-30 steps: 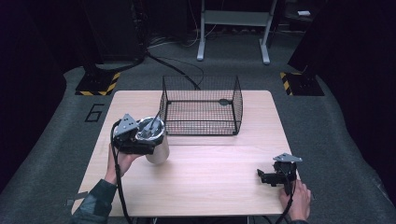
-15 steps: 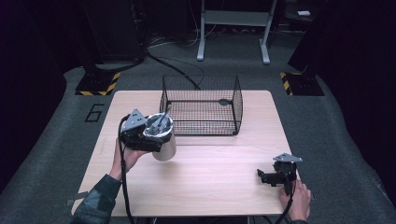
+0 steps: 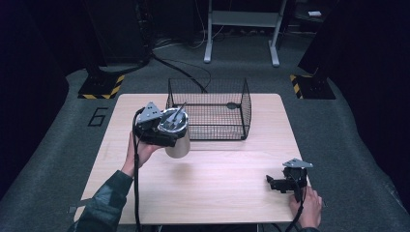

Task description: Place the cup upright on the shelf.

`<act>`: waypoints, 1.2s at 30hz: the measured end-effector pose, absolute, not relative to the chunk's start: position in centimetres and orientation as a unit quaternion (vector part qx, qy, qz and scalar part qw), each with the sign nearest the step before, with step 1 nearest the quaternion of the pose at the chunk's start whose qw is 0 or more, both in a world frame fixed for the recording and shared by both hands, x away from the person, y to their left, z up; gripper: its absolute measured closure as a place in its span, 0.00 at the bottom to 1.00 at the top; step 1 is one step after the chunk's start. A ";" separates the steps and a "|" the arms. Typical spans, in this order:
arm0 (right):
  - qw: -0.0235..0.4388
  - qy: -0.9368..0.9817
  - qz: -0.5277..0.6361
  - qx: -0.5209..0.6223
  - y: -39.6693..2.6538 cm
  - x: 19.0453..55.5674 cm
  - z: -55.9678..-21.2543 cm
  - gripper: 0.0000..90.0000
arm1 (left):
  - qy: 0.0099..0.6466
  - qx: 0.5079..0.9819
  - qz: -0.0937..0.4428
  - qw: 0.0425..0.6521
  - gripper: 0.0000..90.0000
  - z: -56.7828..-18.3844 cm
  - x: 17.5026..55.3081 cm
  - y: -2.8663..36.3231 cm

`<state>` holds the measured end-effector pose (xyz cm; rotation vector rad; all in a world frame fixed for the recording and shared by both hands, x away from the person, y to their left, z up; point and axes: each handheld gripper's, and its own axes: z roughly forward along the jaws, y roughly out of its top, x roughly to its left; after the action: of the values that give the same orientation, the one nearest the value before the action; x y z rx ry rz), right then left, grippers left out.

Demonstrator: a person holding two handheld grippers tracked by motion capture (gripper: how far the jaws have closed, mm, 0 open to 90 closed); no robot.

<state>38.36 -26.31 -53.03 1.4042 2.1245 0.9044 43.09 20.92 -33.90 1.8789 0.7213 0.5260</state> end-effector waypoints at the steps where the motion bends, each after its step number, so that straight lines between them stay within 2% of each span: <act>1: 0.218 0.767 0.327 0.507 -26.3 38.4 -53.0 0.00 | 0.298 0.780 0.215 0.507 0.04 -33.8 43.2 20.9; 36: 0.218 0.769 0.327 0.505 -26.3 38.4 -53.0 0.00 | 0.296 0.773 0.236 0.509 0.04 -29.9 48.7 17.8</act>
<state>38.39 -26.33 -53.03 1.3986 2.1283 0.9053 48.69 17.84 -29.94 1.8617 0.7123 0.5686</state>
